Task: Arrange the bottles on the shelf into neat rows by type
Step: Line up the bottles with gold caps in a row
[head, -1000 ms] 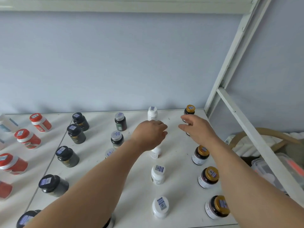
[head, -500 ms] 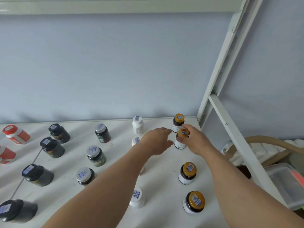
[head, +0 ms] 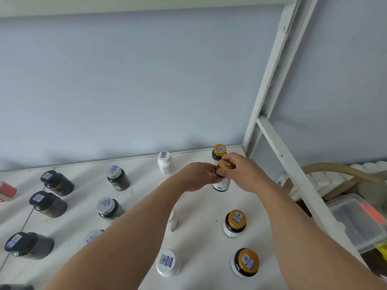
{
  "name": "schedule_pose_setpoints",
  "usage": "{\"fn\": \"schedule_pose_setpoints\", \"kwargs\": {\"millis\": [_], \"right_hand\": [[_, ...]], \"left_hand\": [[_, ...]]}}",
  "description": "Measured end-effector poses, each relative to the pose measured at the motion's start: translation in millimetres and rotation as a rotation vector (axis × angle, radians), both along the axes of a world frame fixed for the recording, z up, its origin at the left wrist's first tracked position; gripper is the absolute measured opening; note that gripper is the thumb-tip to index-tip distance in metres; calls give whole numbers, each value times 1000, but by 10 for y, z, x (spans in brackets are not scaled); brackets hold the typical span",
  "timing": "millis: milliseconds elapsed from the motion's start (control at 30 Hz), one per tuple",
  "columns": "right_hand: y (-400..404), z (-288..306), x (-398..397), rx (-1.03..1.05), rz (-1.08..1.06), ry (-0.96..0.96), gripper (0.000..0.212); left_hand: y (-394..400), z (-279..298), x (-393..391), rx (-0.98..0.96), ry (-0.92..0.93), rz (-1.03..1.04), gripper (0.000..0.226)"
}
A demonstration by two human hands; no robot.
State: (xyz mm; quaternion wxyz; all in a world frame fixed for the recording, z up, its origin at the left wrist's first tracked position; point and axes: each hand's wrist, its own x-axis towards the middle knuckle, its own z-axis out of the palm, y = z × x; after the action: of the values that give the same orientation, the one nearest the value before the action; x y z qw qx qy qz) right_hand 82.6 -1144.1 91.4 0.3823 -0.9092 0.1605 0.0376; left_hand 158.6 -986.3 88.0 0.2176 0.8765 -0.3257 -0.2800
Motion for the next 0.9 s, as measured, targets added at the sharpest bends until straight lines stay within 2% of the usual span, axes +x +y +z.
{"fn": "schedule_pose_setpoints", "kwargs": {"millis": [133, 300, 633, 733, 900], "right_hand": [[12, 123, 38, 30, -11, -30, 47], [14, 179, 40, 16, -35, -49, 40], [-3, 163, 29, -10, -46, -60, 43], [-29, 131, 33, 3, -44, -57, 42], [-26, -16, -22, 46, -42, -35, 46]], "left_hand": [[20, 99, 31, -46, 21, -59, 37], [37, 75, 78, -183, 323, 96, 35], [15, 32, 133, -208, 409, 93, 32], [-17, 59, 120, -161, 311, 48, 36], [-25, 15, 117, 72, -150, -72, 55]]}}
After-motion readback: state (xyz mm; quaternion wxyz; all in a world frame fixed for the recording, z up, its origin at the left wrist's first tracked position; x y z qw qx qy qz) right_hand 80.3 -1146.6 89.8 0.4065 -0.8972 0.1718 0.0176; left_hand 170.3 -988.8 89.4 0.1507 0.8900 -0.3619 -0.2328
